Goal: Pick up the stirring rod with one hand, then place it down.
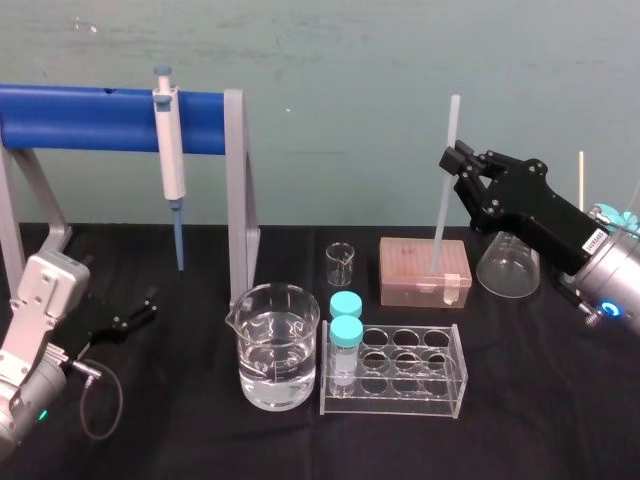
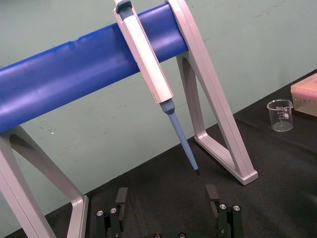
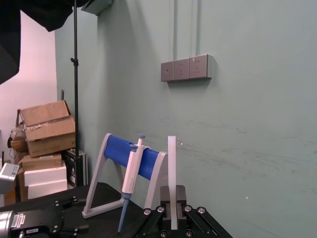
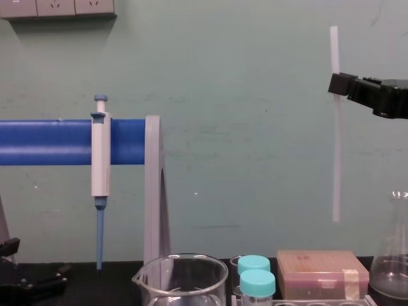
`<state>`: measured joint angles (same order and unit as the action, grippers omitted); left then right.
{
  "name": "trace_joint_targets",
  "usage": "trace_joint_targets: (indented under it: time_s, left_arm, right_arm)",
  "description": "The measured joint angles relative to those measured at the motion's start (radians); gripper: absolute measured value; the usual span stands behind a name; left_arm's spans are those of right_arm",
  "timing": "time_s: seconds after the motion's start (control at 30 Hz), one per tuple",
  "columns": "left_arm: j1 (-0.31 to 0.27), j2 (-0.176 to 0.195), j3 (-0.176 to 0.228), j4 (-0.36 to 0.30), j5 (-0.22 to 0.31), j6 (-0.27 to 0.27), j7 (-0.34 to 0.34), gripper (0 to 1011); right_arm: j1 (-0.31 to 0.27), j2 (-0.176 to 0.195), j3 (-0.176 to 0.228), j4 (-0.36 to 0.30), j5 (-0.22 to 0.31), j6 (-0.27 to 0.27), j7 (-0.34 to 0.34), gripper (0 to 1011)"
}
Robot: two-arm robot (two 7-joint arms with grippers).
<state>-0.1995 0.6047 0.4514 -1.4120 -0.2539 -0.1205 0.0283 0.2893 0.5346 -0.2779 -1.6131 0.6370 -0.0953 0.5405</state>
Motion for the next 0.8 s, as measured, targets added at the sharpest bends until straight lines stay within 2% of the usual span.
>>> trace_joint_targets:
  time_s: [0.6,0.8]
  left_arm:
    - [0.000,0.000,0.000,0.000,0.000,0.000,0.000,1000]
    - [0.000,0.000,0.000,0.000,0.000,0.000,0.000,1000]
  right_arm:
    - [-0.007,0.006,0.001,-0.007,0.002,-0.001,0.003,66]
    - [-0.023,0.027,0.005,-0.008,0.015,-0.010,0.035,66]
